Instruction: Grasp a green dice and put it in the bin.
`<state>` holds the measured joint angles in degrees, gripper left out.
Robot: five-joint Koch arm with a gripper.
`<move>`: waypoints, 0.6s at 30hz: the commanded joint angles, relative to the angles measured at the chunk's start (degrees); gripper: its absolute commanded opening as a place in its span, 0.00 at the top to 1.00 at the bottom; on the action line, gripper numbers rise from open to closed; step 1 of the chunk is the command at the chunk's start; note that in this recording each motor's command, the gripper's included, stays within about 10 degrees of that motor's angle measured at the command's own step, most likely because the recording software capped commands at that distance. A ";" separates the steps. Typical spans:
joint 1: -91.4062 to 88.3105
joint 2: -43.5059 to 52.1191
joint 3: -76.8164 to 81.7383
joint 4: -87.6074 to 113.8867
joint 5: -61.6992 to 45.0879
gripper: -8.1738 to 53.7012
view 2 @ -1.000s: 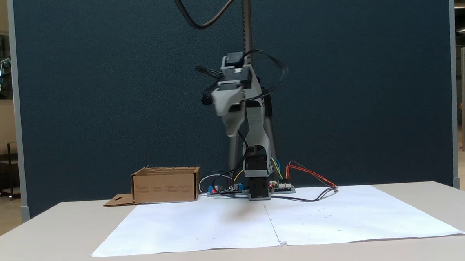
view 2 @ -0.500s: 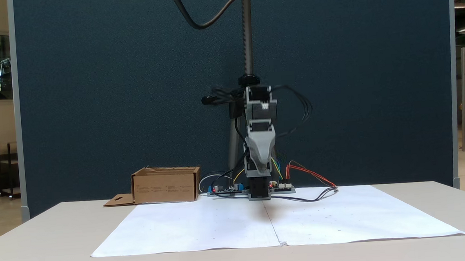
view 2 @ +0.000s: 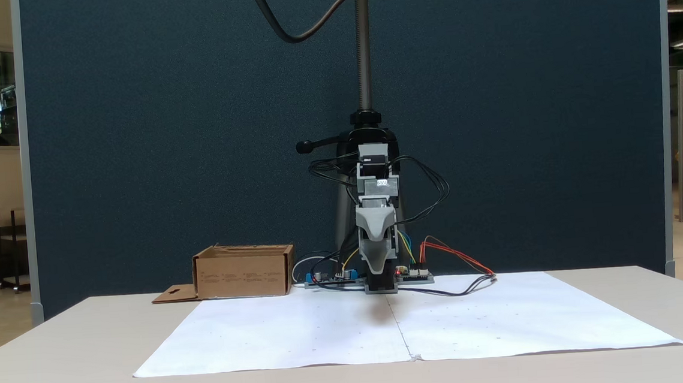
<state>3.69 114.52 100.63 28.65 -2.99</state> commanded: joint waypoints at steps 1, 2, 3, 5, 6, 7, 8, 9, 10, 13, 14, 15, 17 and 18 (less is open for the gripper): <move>1.32 2.55 -0.70 -9.38 3.08 0.16; 1.32 2.72 -0.26 -11.32 2.99 0.15; 1.32 2.81 0.26 -13.16 2.90 0.15; 1.23 3.34 0.70 -17.21 2.90 0.15; 1.14 3.69 0.70 -19.23 2.81 0.16; 1.14 3.96 0.70 -20.90 2.81 0.16; 0.97 4.22 0.70 -22.83 2.81 0.16; 0.70 4.57 0.70 -24.68 2.72 0.16; 0.44 5.01 0.97 -26.79 2.72 0.16; -0.09 6.42 2.72 -31.88 2.72 0.15; -0.09 6.94 3.52 -33.47 2.72 0.14; -0.09 7.21 4.92 -35.22 2.72 0.14; -0.26 8.17 8.53 -38.12 2.90 0.14; -0.35 8.79 10.72 -39.71 2.90 0.14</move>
<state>3.25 120.85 111.97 -2.99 -2.99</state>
